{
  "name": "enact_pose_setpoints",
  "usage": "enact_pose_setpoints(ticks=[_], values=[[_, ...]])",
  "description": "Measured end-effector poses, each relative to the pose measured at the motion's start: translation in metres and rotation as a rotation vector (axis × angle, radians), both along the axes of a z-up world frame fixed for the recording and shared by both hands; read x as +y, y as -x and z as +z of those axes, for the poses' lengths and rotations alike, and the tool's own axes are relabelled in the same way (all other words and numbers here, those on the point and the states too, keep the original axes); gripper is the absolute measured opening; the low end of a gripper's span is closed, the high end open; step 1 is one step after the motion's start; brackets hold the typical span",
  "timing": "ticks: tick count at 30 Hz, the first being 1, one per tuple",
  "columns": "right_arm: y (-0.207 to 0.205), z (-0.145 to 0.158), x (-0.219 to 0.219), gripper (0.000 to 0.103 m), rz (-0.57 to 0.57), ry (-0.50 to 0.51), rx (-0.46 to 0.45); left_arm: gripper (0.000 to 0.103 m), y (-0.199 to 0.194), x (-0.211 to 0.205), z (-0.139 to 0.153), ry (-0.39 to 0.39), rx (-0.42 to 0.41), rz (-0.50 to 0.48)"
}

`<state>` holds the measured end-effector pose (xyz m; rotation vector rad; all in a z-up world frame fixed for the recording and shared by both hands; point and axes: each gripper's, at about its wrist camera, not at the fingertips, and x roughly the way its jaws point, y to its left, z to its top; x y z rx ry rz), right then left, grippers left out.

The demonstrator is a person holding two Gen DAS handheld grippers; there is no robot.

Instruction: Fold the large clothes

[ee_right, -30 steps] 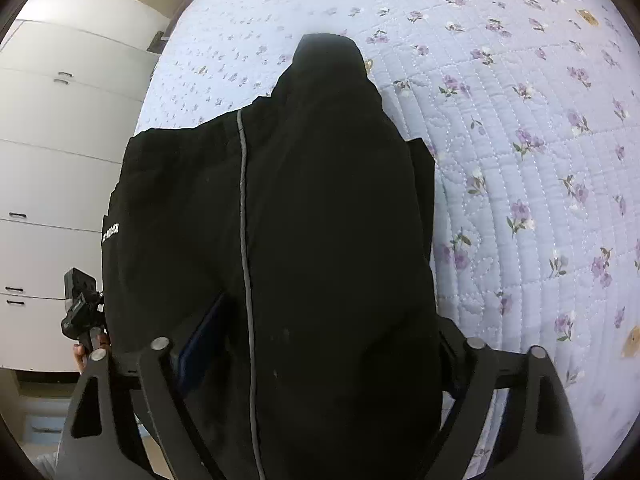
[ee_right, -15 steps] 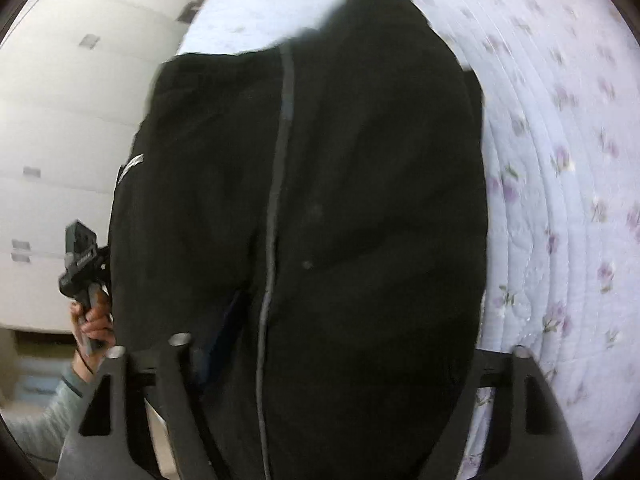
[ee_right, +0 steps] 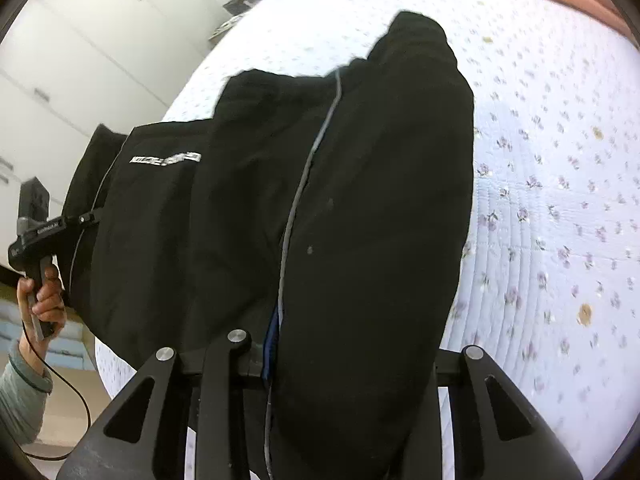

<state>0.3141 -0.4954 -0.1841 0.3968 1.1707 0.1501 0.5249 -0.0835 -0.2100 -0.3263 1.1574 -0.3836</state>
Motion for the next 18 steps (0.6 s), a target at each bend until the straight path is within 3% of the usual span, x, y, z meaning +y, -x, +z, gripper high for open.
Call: enact_pose_setpoints(ticks=[10, 18], values=[[0.071, 0.066, 0.085, 0.037, 0.011, 0.099, -0.031, 0.028, 0.089, 0.042, 0.06, 0.028, -0.074, -0.047], [0.122, 0.077, 0.144, 0.037, 0.006, 0.15, 0.016, 0.028, 0.143, 0.065, 0.059, 0.017, -0.072, -0.107]])
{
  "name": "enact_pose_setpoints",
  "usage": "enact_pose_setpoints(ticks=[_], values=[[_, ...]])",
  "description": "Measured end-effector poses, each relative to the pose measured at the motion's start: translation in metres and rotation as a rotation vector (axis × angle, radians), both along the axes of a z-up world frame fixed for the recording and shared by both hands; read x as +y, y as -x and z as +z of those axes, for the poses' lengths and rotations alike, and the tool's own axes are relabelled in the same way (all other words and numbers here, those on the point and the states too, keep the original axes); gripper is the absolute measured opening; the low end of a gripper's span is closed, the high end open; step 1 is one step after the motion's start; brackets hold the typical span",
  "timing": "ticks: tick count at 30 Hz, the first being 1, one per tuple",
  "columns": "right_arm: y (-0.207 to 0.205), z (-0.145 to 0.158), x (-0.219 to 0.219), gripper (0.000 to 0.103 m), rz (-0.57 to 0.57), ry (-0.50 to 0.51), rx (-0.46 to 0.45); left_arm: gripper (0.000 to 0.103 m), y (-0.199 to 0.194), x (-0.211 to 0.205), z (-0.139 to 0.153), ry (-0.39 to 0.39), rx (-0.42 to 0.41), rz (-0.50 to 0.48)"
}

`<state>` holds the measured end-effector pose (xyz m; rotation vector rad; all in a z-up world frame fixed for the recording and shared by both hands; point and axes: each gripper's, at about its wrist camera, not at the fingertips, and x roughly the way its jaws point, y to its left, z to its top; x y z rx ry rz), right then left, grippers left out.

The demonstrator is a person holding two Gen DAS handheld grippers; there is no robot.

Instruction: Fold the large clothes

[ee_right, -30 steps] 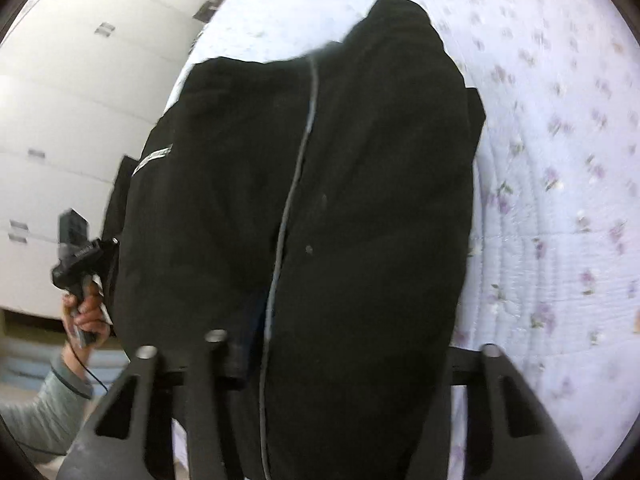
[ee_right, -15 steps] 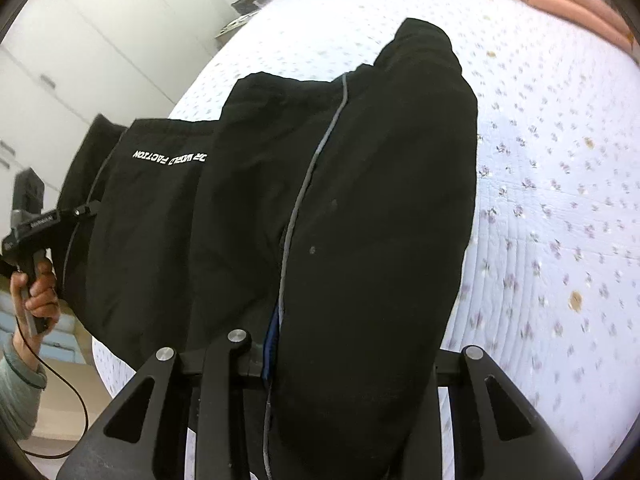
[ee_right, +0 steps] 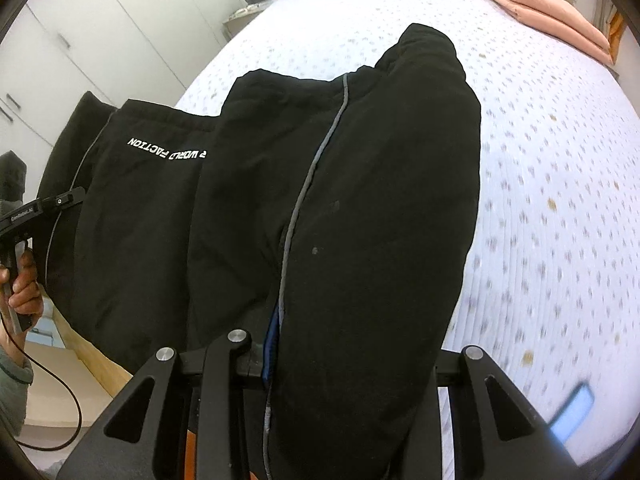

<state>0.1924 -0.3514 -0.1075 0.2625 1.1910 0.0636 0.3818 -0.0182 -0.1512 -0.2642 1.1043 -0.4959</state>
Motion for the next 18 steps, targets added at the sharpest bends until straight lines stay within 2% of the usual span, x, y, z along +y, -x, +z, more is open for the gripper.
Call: enact_pose_setpoints(ticks=[7, 11, 14, 18], values=[[0.015, -0.02, 0.033, 0.037, -0.025, 0.023, 0.053, 0.027, 0.028, 0.021, -0.039, 0.014, 0.032, -0.005], [0.012, -0.048, 0.044, 0.037, -0.031, 0.045, 0.077, 0.027, 0.041, 0.035, -0.074, 0.021, 0.048, 0.003], [0.003, -0.06, 0.044, 0.037, -0.05, 0.06, 0.073, 0.027, 0.046, 0.047, -0.097, 0.032, 0.038, 0.021], [0.002, -0.068, 0.068, 0.038, -0.073, 0.067, 0.046, 0.028, 0.048, 0.058, -0.122, 0.041, 0.018, 0.048]])
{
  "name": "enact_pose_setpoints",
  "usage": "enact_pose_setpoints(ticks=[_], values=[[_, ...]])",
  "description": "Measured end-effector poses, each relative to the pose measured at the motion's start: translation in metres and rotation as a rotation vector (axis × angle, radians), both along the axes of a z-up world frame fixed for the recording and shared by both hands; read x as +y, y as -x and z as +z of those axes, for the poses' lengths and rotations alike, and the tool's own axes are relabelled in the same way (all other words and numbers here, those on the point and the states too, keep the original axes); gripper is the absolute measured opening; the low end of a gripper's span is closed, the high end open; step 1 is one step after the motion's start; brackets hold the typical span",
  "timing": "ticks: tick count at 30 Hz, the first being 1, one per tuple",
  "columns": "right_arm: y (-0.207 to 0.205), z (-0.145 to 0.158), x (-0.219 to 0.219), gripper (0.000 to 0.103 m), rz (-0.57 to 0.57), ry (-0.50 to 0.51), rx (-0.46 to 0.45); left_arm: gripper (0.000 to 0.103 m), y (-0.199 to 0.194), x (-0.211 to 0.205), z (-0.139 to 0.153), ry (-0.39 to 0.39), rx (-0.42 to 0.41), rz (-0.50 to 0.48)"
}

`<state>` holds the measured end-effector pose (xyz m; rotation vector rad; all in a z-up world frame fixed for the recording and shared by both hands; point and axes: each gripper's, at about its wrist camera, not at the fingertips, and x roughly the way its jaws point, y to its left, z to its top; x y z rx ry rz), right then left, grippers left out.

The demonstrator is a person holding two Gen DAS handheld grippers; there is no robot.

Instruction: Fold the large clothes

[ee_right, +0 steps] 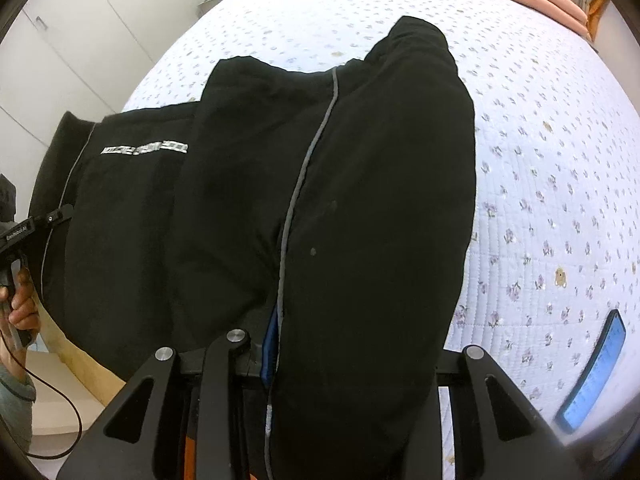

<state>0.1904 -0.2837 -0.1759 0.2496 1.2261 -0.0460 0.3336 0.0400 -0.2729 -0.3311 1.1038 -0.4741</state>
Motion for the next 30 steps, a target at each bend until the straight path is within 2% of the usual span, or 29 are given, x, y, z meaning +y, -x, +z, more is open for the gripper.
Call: enact_pose_setpoints(ticks=[1, 6, 7, 8, 10, 12, 17, 18, 19, 21, 23, 25, 28, 29, 30], values=[[0.015, -0.002, 0.0, 0.038, 0.003, 0.005, -0.007, 0.028, 0.002, 0.003, -0.003, -0.003, -0.012, 0.0], [0.013, -0.015, 0.009, 0.041, -0.015, 0.024, -0.066, 0.034, 0.007, 0.011, -0.019, -0.005, -0.072, 0.02], [0.013, -0.016, 0.01, 0.042, -0.021, 0.022, -0.079, 0.039, 0.009, 0.01, -0.02, -0.018, -0.084, 0.028], [0.014, -0.019, 0.009, 0.044, -0.028, 0.022, -0.089, 0.048, 0.011, 0.009, -0.022, -0.064, -0.101, 0.047], [0.018, -0.021, 0.009, 0.048, -0.056, 0.026, -0.106, 0.057, 0.021, 0.009, -0.028, -0.136, -0.124, 0.082], [0.027, -0.025, -0.001, 0.055, -0.096, 0.031, -0.104, 0.061, 0.027, 0.012, -0.027, -0.18, -0.139, 0.109], [0.041, -0.014, -0.021, 0.057, -0.189, -0.04, -0.076, 0.063, 0.053, 0.033, 0.004, -0.19, -0.107, 0.188], [0.048, -0.007, -0.023, 0.057, -0.199, -0.053, -0.083, 0.063, 0.059, 0.035, 0.014, -0.201, -0.121, 0.199], [0.052, 0.001, -0.033, 0.057, -0.206, -0.054, -0.091, 0.063, 0.067, 0.035, 0.028, -0.252, -0.159, 0.223], [0.057, 0.013, -0.026, 0.058, -0.211, -0.028, -0.111, 0.063, 0.077, 0.03, 0.049, -0.315, -0.214, 0.227], [0.062, 0.024, -0.013, 0.061, -0.203, 0.017, -0.129, 0.063, 0.089, 0.024, 0.064, -0.299, -0.249, 0.212], [0.059, 0.036, 0.0, 0.062, -0.208, 0.105, -0.152, 0.063, 0.098, 0.008, 0.076, -0.296, -0.274, 0.174], [0.053, 0.058, 0.012, 0.062, -0.224, 0.245, -0.189, 0.063, 0.107, -0.021, 0.085, -0.324, -0.312, 0.103], [0.067, 0.066, 0.003, 0.063, -0.239, 0.261, -0.206, 0.063, 0.108, -0.036, 0.084, -0.316, -0.311, 0.074], [0.062, 0.07, 0.01, 0.065, -0.242, 0.244, -0.228, 0.063, 0.108, -0.045, 0.08, -0.303, -0.305, 0.051]])
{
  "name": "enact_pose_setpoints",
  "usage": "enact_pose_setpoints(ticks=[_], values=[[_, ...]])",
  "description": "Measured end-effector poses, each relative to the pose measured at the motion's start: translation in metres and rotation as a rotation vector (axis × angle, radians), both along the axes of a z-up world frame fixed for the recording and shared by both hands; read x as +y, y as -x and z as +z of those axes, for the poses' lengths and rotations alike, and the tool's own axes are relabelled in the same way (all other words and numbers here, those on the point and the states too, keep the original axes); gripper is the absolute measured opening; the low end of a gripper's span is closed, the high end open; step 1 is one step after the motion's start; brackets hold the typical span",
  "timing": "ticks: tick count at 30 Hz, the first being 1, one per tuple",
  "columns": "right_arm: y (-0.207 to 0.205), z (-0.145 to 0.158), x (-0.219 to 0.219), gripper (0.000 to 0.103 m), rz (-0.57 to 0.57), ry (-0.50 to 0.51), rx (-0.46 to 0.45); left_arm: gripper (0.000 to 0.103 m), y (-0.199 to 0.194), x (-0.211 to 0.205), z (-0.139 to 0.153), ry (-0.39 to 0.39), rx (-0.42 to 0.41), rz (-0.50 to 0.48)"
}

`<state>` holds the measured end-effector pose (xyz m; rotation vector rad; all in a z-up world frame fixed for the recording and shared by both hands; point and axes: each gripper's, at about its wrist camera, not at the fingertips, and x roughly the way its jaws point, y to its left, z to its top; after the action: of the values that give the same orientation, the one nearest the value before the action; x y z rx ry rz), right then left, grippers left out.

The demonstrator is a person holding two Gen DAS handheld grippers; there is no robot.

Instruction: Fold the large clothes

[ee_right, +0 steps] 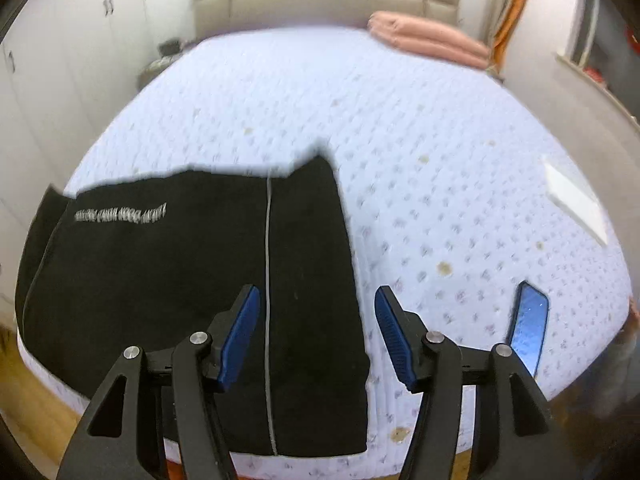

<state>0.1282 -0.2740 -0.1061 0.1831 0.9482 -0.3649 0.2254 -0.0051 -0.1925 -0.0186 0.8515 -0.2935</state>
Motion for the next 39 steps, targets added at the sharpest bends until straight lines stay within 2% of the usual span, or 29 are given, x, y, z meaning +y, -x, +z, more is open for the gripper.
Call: enact_pose_setpoints(ticks=[2, 6, 8, 12, 16, 19, 23, 28, 33, 37, 39], values=[[0.023, 0.006, -0.015, 0.065, 0.049, -0.065, -0.024, 0.063, -0.003, -0.023, -0.013, 0.011, 0.028, -0.036], [0.002, -0.012, 0.022, 0.065, 0.137, -0.153, -0.01, 0.063, -0.004, -0.058, -0.038, 0.0, 0.073, -0.054], [0.006, -0.03, 0.028, 0.065, 0.133, -0.144, 0.006, 0.063, -0.009, -0.071, -0.055, -0.035, 0.1, -0.045], [-0.004, -0.087, 0.028, 0.065, 0.129, -0.154, 0.119, 0.066, -0.021, -0.079, -0.093, -0.09, 0.159, -0.02], [-0.005, -0.097, 0.034, 0.065, 0.13, -0.115, 0.119, 0.069, -0.025, -0.075, -0.102, -0.081, 0.164, -0.009], [-0.004, -0.093, 0.035, 0.065, 0.122, -0.116, 0.134, 0.069, -0.021, -0.072, -0.098, -0.076, 0.158, 0.006], [0.013, -0.068, 0.033, 0.065, 0.105, -0.156, 0.11, 0.07, -0.005, -0.064, -0.086, -0.059, 0.158, 0.028], [0.045, -0.028, 0.043, 0.068, 0.091, -0.09, 0.063, 0.069, 0.027, -0.051, -0.055, -0.093, 0.117, 0.064], [0.073, 0.021, 0.054, 0.074, 0.083, -0.065, -0.008, 0.069, 0.064, -0.053, 0.007, -0.152, -0.01, 0.081], [0.089, 0.061, 0.065, 0.075, 0.092, -0.029, -0.055, 0.07, 0.08, -0.054, 0.055, -0.134, -0.095, 0.06], [0.098, 0.078, 0.069, 0.079, 0.094, -0.02, -0.078, 0.07, 0.091, -0.06, 0.074, -0.133, -0.135, 0.045]])
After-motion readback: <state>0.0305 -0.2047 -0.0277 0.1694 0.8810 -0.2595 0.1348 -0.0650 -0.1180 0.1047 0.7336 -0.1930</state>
